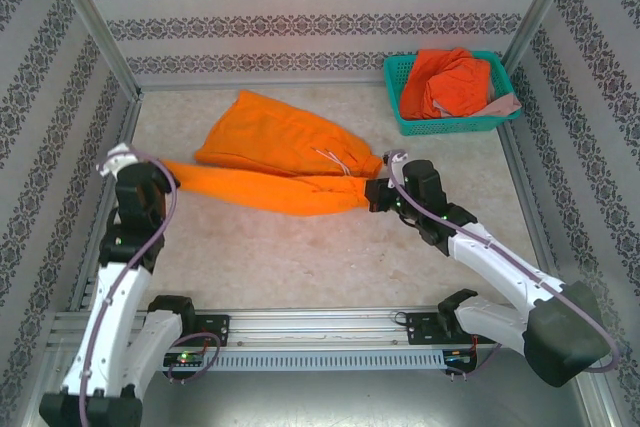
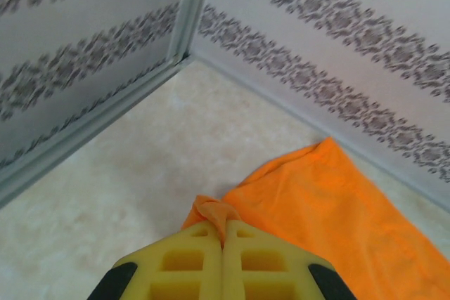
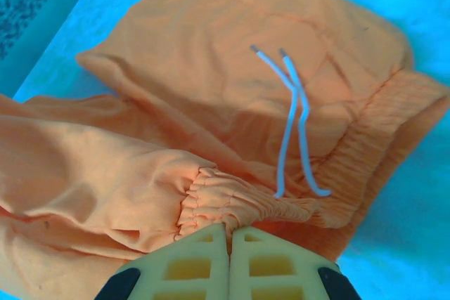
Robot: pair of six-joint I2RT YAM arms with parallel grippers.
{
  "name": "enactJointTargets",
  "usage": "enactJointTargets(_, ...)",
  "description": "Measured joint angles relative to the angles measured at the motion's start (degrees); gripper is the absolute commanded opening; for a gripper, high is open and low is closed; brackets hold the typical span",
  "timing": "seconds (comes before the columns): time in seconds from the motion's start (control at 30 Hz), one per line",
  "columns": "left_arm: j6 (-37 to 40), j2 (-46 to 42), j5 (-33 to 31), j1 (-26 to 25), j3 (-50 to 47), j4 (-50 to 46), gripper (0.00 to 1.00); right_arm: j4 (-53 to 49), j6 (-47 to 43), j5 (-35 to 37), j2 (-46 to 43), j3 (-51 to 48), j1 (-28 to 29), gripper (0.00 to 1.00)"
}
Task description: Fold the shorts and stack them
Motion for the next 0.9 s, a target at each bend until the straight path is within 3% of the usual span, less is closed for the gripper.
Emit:
enactJointTargets(0.23, 5.53, 23.19, 2.93, -0.04, 17.2, 7.39, 0.0, 0.59, 5.6, 7.54, 3.02, 5.51, -2.29, 0.0)
enactJointTargets(0.47, 8.66, 43.23, 5.84, -0.72, 32.48, 9.88, 0.0, 2.91, 10.32, 8.76, 10.8, 8.22, -5.73, 0.01)
enactJointTargets(0.73, 9.66, 60.37, 8.44, -1.31, 47.06, 9.53, 0.0, 5.57, 13.92, 8.92, 18.56, 11.45, -9.27, 0.05)
enactJointTargets(0.8, 9.79, 64.0, 8.57, -1.51, 50.1, 9.22, 0.0, 5.97, 14.93, 9.09, 20.79, 12.52, -9.9, 0.09)
enactJointTargets(0.9, 10.03, 70.36, 8.9, -1.55, 56.78, 8.0, 0.0, 6.27, 17.81, 9.84, 24.9, 14.95, -10.6, 0.23)
